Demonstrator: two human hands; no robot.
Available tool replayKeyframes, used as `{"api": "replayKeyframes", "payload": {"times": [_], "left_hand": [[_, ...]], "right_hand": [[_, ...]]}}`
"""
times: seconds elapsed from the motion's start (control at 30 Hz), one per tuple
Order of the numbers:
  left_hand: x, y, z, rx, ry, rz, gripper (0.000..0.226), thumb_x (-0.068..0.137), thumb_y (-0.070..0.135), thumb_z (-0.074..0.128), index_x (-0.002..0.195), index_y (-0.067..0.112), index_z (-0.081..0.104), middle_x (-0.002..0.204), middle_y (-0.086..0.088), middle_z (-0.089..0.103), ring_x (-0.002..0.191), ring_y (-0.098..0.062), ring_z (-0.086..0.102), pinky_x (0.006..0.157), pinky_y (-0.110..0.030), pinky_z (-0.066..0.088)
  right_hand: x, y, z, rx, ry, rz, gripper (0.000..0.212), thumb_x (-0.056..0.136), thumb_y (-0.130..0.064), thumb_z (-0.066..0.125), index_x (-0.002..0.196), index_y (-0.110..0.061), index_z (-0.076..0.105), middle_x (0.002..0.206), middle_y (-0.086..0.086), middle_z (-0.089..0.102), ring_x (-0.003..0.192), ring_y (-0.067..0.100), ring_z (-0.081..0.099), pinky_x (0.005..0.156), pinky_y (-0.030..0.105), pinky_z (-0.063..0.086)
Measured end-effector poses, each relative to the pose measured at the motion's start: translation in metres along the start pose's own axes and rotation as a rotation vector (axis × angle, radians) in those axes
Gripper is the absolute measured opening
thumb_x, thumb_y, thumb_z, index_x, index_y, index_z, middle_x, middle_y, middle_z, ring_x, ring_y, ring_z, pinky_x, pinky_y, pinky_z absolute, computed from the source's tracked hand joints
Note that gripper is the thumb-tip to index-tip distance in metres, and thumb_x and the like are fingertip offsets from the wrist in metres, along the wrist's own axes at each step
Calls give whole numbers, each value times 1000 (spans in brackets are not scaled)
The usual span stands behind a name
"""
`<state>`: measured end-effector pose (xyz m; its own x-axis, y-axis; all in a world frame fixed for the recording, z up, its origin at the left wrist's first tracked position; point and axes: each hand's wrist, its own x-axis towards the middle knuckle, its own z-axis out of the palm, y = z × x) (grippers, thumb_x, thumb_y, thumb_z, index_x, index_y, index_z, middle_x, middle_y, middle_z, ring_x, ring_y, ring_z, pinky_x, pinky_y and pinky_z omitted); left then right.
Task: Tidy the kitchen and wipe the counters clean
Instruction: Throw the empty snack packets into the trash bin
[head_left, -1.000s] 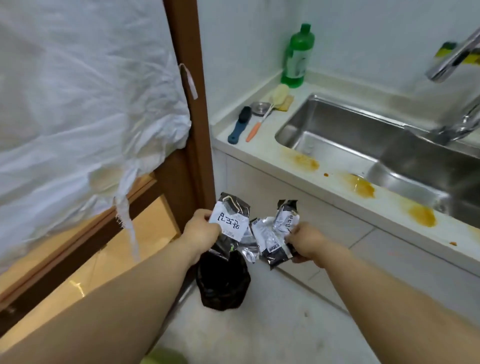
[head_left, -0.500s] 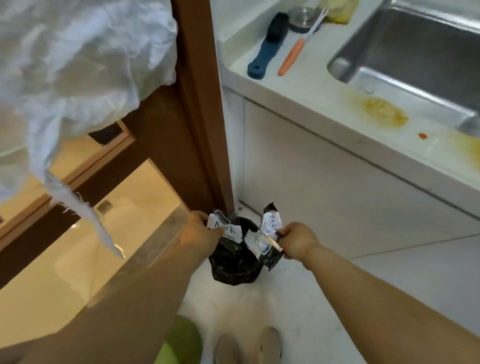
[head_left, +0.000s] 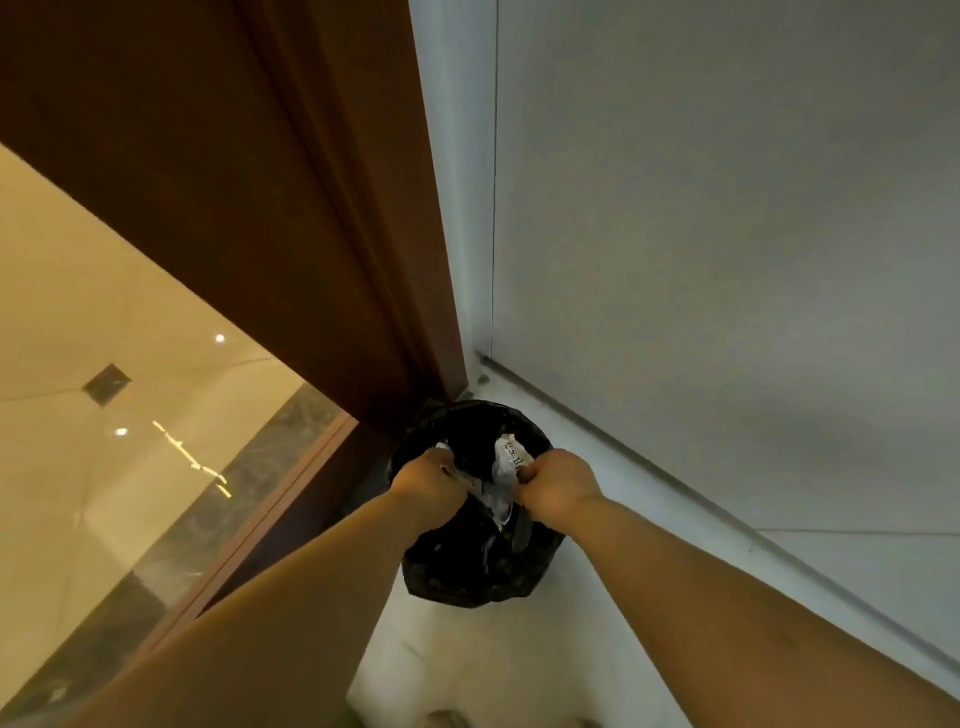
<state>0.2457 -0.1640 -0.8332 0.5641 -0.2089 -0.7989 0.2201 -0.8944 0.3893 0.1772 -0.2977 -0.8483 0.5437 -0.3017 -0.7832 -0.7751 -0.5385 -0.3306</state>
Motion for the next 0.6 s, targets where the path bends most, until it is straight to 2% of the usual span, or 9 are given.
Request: {"api": "replayKeyframes", "payload": {"times": [0.07,0.13,0.2,0.27,0.33,0.4,0.5,0.57,0.6], "left_hand": [[21,-5,6,75,-35,-3,57,91,3,49,144,15,32,97,-6,58,61,-14,44,56,-26,40],[45,-15,19,188,-73,-14,61,92,1,48,146,15,24,81,-5,50,57,-15,43,49,-27,35],[74,-23,30,283,-63,7,61,93,3,48,147,9,20,91,-7,53,65,-17,48,53,-27,40],[94,-24,37,416,-40,39,48,96,6,45,142,7,30,114,-12,57,86,-23,57,73,-30,48],[111,-28,44,537,-40,54,30,98,4,40,125,10,51,121,-12,57,103,-26,56,89,-31,47],[121,-32,48,526,-21,49,23,98,5,41,109,14,59,115,-10,59,96,-25,56,85,-30,46],[110,-29,47,510,45,72,18,96,16,51,113,14,57,111,-9,60,92,-24,56,83,-34,49],[90,-24,39,496,92,76,25,96,20,51,120,13,53,113,-10,60,98,-27,58,82,-35,50],[75,-18,33,498,105,85,25,97,18,49,121,11,53,114,-11,60,100,-27,58,83,-36,50]], "right_hand": [[21,1,7,-78,-34,6,28,90,-16,56,65,-11,47,66,2,43,64,16,48,47,19,32],[41,1,20,-139,-90,18,14,92,-13,56,79,-11,56,82,8,55,84,22,58,66,25,46],[61,-2,33,-194,-155,15,27,95,-12,52,121,-4,56,122,17,57,116,29,54,95,31,44],[76,-9,42,-264,-211,-12,43,97,-13,50,139,-3,42,136,21,48,125,30,48,105,32,37],[88,-13,54,-381,-324,-61,48,98,-12,47,143,0,34,109,29,50,107,34,51,97,30,42],[91,-16,57,-450,-394,-103,54,98,-11,46,145,5,25,70,15,28,68,30,37,67,23,41],[80,-13,50,-405,-293,-28,20,96,-12,51,113,-2,57,66,7,24,55,16,24,72,27,43],[68,-8,43,-360,-205,-19,27,95,-12,53,70,-15,46,67,4,32,56,12,30,88,29,43],[56,-6,35,-323,-190,-34,29,95,-12,52,67,-16,44,70,4,38,59,12,35,91,28,42]]}}
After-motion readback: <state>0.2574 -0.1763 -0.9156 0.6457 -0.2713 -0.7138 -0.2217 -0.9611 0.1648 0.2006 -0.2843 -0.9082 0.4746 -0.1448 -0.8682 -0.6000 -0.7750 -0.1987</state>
